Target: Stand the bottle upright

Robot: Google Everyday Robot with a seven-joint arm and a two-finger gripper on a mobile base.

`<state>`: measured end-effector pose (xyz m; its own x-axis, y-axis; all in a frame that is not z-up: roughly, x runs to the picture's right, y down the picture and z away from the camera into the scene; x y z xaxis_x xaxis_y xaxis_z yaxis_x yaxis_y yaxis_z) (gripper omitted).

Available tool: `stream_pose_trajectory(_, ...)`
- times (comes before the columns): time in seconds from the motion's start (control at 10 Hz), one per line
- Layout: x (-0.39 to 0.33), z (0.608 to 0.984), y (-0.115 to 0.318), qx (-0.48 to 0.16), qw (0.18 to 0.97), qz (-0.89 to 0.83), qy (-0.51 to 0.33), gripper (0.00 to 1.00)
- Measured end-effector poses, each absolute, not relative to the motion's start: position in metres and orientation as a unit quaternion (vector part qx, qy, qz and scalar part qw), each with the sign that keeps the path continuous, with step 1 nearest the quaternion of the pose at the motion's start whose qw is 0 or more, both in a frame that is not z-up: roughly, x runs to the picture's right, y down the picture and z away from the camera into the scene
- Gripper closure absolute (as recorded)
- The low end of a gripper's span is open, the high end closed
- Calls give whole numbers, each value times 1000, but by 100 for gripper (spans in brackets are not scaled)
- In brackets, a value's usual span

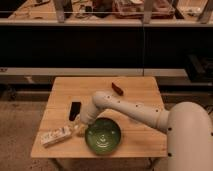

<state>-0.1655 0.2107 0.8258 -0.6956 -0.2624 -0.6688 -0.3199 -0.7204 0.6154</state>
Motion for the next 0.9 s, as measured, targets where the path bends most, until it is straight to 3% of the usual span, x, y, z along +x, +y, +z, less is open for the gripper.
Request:
stream_pose_trajectory(0.2,-165,826,211,-390,15,841,374,58)
stream_pose_trajectory(0.6,-165,826,210,-393,10,841,373,93)
stream_pose_trajectory(0.9,-164,825,207,-394,10,842,369,98)
